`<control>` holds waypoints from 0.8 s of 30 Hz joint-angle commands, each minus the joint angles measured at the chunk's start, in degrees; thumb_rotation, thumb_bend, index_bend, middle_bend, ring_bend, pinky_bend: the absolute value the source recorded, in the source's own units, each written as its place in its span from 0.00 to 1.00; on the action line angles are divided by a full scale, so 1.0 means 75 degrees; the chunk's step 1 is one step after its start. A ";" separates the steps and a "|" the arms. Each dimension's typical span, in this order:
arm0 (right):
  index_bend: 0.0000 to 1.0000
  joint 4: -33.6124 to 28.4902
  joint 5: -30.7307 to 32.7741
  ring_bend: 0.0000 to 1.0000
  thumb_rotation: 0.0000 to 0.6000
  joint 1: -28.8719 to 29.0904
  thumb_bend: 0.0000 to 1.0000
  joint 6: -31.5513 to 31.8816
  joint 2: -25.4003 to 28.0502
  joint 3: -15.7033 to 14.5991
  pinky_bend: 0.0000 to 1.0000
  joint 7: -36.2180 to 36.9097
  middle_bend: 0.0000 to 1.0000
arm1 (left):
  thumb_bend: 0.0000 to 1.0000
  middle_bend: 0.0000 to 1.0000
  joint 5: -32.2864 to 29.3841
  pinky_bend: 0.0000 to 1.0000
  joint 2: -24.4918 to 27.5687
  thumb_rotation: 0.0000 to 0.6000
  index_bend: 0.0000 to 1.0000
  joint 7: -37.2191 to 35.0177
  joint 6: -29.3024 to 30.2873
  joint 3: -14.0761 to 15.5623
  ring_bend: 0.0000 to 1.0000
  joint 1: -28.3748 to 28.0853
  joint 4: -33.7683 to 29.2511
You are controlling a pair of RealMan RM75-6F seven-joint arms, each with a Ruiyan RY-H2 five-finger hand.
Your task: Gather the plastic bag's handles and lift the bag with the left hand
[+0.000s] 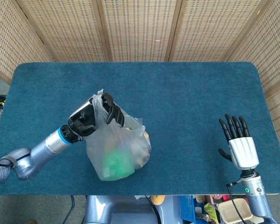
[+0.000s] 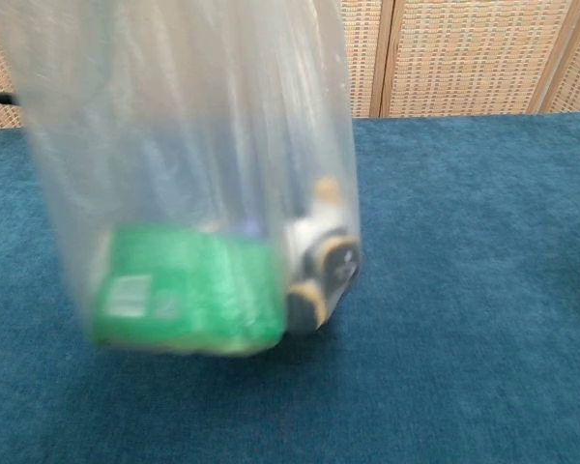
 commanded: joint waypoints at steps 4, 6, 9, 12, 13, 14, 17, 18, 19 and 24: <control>0.00 -0.0145 -0.0126 0.00 1.00 -0.0165 0.00 0.0140 -0.0067 0.0041 0.00 0.0106 0.00 | 0.23 0.75 0.0002 0.61 0.0604 1.00 0.57 0.0725 -0.0261 -0.0115 0.64 -0.0001 -0.0593; 0.00 -0.0185 -0.0159 0.00 1.00 -0.0236 0.00 0.0189 -0.0099 0.0062 0.00 0.0191 0.00 | 0.22 0.81 -0.0006 0.68 0.0888 1.00 0.67 0.1234 -0.0425 -0.0140 0.70 0.0001 -0.0847; 0.00 -0.0206 -0.0172 0.00 1.00 -0.0347 0.00 0.0260 -0.0145 0.0088 0.00 0.0399 0.00 | 0.32 0.90 0.0061 0.78 0.1539 1.00 0.82 0.2206 -0.0757 -0.0122 0.78 0.0008 -0.1363; 0.00 -0.0150 -0.0215 0.00 1.00 -0.0428 0.00 0.0293 -0.0185 0.0108 0.00 0.0549 0.00 | 0.59 0.96 -0.0108 0.85 0.2109 1.00 0.92 0.2864 -0.1145 -0.0121 0.85 0.0048 -0.1954; 0.00 -0.0132 -0.0235 0.00 1.00 -0.0448 0.00 0.0297 -0.0195 0.0109 0.00 0.0573 0.00 | 0.71 0.98 -0.0178 0.87 0.2230 1.00 0.95 0.3030 -0.1229 -0.0130 0.87 0.0072 -0.2091; 0.00 -0.0113 -0.0261 0.00 1.00 -0.0466 0.00 0.0300 -0.0202 0.0107 0.00 0.0591 0.00 | 0.81 0.99 -0.0214 0.89 0.2348 1.00 0.97 0.3168 -0.1297 -0.0130 0.88 0.0100 -0.2203; 0.00 -0.0086 -0.0353 0.00 1.00 -0.0511 0.00 0.0318 -0.0206 0.0115 0.00 0.0579 0.00 | 0.93 1.00 -0.0290 0.90 0.2655 1.00 0.99 0.3408 -0.1426 -0.0145 0.89 0.0203 -0.2451; 0.00 -0.0100 -0.0388 0.00 1.00 -0.0534 0.00 0.0327 -0.0206 0.0113 0.00 0.0583 0.00 | 0.93 1.00 -0.0301 0.90 0.2753 1.00 0.99 0.3454 -0.1463 -0.0141 0.89 0.0252 -0.2515; 0.00 -0.0111 -0.0414 0.00 1.00 -0.0550 0.00 0.0331 -0.0204 0.0109 0.00 0.0574 0.00 | 0.94 1.00 -0.0302 0.90 0.2810 1.00 1.00 0.3471 -0.1485 -0.0145 0.89 0.0280 -0.2551; 0.00 -0.0149 -0.0499 0.00 1.00 -0.0609 0.00 0.0335 -0.0192 0.0114 0.00 0.0520 0.00 | 0.94 1.00 -0.0279 0.90 0.3051 1.00 1.00 0.3483 -0.1465 -0.0177 0.89 0.0438 -0.2634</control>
